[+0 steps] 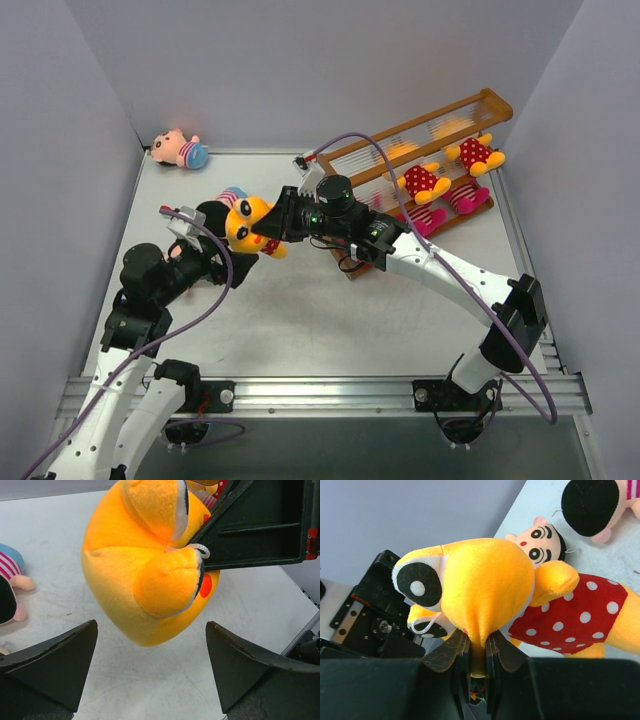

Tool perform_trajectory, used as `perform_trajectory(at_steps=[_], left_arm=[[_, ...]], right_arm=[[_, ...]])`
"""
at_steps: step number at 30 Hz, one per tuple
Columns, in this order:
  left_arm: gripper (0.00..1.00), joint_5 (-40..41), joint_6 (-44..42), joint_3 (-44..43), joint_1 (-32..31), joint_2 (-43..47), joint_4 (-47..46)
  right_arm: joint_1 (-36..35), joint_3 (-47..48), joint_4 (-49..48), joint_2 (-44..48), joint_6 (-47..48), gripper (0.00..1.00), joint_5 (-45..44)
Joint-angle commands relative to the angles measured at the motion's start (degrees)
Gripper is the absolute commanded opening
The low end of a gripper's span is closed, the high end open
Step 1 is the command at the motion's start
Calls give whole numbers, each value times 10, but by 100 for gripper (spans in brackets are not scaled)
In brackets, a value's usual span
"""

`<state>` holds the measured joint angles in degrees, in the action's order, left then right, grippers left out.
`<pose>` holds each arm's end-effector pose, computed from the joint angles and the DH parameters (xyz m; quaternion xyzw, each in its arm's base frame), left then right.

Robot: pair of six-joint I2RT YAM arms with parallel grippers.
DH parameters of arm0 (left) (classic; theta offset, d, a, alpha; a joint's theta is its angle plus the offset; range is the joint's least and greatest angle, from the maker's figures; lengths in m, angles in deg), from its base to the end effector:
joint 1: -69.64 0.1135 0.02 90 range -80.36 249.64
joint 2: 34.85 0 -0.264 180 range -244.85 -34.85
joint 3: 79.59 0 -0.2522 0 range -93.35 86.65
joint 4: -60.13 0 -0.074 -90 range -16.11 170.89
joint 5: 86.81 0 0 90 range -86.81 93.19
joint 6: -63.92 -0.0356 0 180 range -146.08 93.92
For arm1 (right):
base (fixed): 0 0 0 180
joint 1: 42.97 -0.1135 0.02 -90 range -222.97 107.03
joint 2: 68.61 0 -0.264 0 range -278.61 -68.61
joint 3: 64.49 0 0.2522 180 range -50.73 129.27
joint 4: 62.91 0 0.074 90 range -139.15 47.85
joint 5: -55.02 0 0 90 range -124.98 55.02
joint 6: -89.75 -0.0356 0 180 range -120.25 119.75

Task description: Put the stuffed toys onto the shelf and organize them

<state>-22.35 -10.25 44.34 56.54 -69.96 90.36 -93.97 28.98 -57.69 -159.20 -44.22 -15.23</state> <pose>0.1370 -0.0477 0.3385 0.1254 0.7463 -0.3209 0.5695 0.2311 0.3045 0.3858 -0.1621 0.7021 0.5865 0.3699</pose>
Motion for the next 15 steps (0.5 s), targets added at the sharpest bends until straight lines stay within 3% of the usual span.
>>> perform_trajectory(at_steps=[1,5,8,12,13,15], left_arm=[[97,20,-12,4,-13,-4,-66],[93,48,-12,12,-17,-2,-85],[81,60,-1,15,-17,-1,-107],[53,59,18,26,-18,0,-135],[39,58,22,27,-18,0,-137],[27,57,31,28,-18,-1,-138]], right_arm=[[3,8,-61,2,-25,0,27],[1,6,-72,-5,-31,0,35],[1,0,-75,-5,-31,0,35],[-1,-6,-75,-3,-26,3,35],[-1,-9,-75,-2,-26,5,34],[-3,-13,-75,1,-24,16,25]])
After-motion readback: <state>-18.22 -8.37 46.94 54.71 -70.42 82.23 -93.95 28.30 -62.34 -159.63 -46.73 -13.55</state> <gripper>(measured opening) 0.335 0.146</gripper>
